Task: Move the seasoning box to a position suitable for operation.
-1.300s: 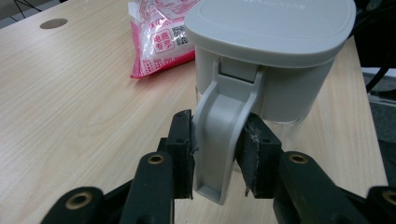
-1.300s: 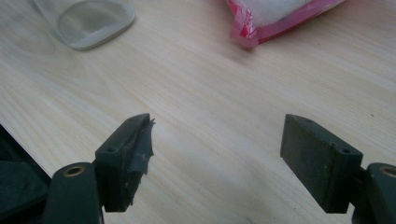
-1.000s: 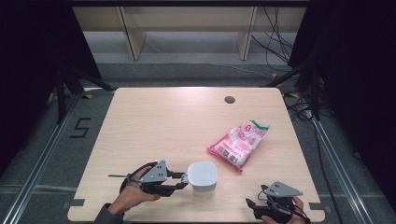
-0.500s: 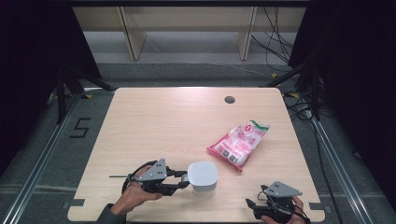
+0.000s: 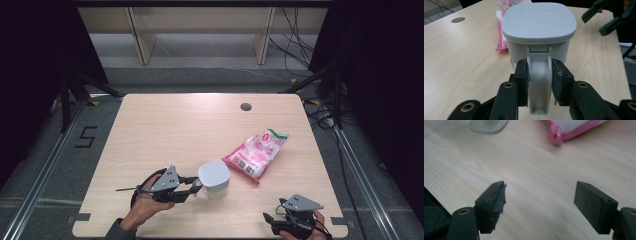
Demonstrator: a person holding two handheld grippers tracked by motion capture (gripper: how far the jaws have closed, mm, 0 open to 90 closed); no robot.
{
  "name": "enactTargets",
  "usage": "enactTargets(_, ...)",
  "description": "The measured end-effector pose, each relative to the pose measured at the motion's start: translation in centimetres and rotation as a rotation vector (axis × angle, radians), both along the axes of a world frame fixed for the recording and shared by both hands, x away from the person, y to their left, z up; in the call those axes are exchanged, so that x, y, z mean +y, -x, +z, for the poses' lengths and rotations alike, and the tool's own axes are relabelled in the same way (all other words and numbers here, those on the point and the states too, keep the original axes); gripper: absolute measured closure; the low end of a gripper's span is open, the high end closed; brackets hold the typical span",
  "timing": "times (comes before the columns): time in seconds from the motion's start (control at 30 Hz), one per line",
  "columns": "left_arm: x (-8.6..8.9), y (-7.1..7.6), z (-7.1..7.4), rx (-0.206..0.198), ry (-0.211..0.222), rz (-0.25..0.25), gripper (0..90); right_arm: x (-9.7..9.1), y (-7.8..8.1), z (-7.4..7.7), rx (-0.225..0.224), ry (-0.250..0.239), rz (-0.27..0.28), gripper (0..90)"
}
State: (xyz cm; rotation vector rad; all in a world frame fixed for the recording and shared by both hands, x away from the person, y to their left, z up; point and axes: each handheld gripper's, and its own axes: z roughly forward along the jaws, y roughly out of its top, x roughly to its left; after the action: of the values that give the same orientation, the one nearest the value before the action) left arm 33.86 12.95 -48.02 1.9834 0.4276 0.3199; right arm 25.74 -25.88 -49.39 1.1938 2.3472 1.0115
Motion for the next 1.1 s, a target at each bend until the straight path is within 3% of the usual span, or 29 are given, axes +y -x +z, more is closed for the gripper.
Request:
enactTargets(0.1, 0.0, -0.5, -0.1, 0.014, 0.015, 0.007, 68.4, -0.1, -0.1, 0.0, 0.005, -0.004, 0.015, 25.8)
enactTargets(0.13, 0.1, -0.6, 0.0, -0.003, -0.006, 0.015, 68.4, -0.1, -0.1, 0.0, 0.005, -0.005, 0.014, 25.8)
enactTargets(0.2, -0.1, -0.8, 0.0, -0.001, 0.007, 0.017, 68.4, -0.1, -0.2, -0.1, -0.011, 0.007, 0.019, 25.8)
enactTargets(0.3, -0.2, -1.0, 0.1, -0.002, -0.008, 0.022, 68.3, -0.1, -0.2, -0.1, -0.018, 0.010, 0.013, 25.8)
enactTargets(0.37, -0.1, -1.3, 0.1, -0.009, -0.017, 0.019, 68.3, -0.1, -0.1, 0.0, 0.004, -0.005, 0.014, 25.8)
enactTargets(0.4, -0.2, -1.4, 0.1, -0.009, -0.009, 0.023, 68.3, -0.1, -0.2, -0.1, -0.013, 0.007, 0.023, 25.8)
enactTargets(0.53, -0.2, -1.9, 0.0, -0.003, 0.001, 0.019, 68.1, -0.1, -0.2, -0.2, -0.013, 0.006, 0.021, 25.8)
enactTargets(0.77, -0.1, -2.7, -0.1, -0.040, -0.042, 0.041, 67.2, -0.1, -0.2, -0.1, -0.017, 0.002, 0.002, 25.8)
enactTargets(0.87, 0.2, -3.2, -0.4, -0.007, -0.014, 0.045, 66.4, -0.1, -0.2, -0.2, -0.018, -0.003, 0.006, 25.8)
enactTargets(1.1, 0.3, -3.9, -0.6, -0.013, -0.026, 0.066, 66.6, -0.1, 0.0, 0.0, -0.003, -0.007, -0.023, 25.8)
